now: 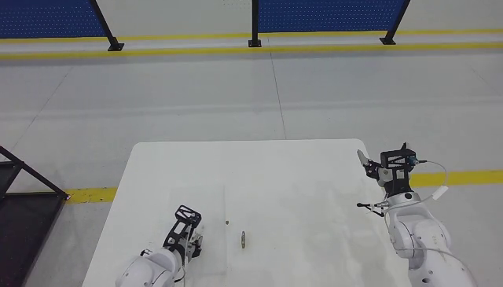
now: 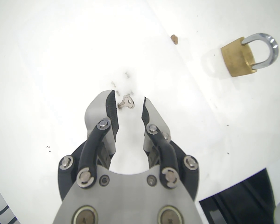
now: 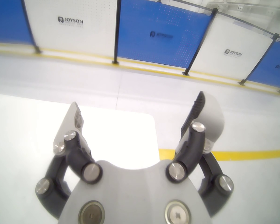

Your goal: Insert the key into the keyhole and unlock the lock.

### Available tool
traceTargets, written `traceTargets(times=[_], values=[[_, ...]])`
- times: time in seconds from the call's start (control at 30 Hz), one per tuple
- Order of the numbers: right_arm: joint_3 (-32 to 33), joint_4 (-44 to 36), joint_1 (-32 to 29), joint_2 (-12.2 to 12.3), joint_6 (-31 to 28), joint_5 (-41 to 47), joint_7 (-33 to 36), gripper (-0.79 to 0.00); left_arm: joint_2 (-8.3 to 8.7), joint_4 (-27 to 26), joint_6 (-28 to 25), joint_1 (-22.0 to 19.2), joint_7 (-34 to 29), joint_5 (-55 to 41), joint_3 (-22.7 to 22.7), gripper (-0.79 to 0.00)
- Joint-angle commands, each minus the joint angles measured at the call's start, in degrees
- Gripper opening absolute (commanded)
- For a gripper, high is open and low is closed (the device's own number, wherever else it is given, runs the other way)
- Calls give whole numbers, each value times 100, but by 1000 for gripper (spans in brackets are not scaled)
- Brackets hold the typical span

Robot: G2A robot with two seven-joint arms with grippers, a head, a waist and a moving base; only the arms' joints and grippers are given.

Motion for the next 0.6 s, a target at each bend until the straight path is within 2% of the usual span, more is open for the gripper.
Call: traceTargets(times=[0.0, 0.57], values=[[0, 0, 0, 0, 0, 0, 0, 0, -1, 15, -1, -13, 10, -27, 5, -496], [0, 0, 0, 0, 0, 0, 0, 0, -12, 250, 116, -208, 50, 34, 131, -536]])
